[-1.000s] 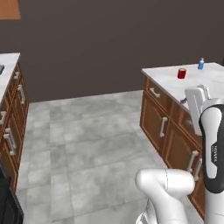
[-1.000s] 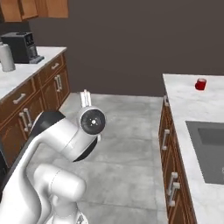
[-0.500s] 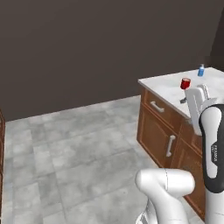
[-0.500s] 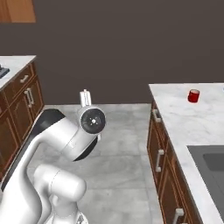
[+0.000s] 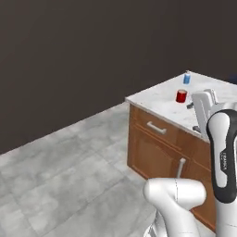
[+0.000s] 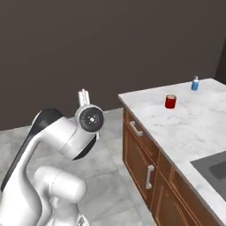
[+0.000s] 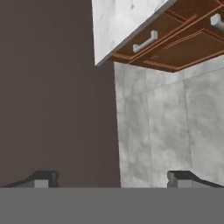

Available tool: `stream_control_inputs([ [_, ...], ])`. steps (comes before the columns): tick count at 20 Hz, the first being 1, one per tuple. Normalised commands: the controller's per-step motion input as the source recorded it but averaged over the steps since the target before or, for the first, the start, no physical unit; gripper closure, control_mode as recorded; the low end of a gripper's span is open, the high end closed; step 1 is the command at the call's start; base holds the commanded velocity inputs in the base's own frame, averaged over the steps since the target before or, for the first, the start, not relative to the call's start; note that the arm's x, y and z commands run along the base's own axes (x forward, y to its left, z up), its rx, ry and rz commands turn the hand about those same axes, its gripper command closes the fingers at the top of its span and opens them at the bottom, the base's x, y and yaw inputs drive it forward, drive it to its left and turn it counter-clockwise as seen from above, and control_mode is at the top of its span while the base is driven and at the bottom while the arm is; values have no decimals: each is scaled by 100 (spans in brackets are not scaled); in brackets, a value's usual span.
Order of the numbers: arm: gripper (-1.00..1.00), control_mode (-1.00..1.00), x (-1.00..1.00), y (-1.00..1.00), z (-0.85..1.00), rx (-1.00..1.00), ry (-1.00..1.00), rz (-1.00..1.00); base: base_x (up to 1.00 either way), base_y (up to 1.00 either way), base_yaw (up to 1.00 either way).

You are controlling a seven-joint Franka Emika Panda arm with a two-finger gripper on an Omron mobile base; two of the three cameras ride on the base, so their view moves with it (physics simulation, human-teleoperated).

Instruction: Move the mug from next to the sink to the open cabinet. Then, move the bowl with the mango to the fridge to clear the area for faucet cleaning.

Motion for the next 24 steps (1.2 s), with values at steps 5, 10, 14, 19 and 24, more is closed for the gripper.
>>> stream_control_inputs([
  [5,-100,100,0,0,0,0,0,0,95,74,-68],
  [10,-100,100,0,0,0,0,0,0,71,72,-73],
  [14,-100,100,0,0,0,0,0,0,70,69,-72],
  [19,-100,100,0,0,0,0,0,0,68,51,-69],
  [24,-100,100,0,0,0,0,0,0,98,38,-45],
])
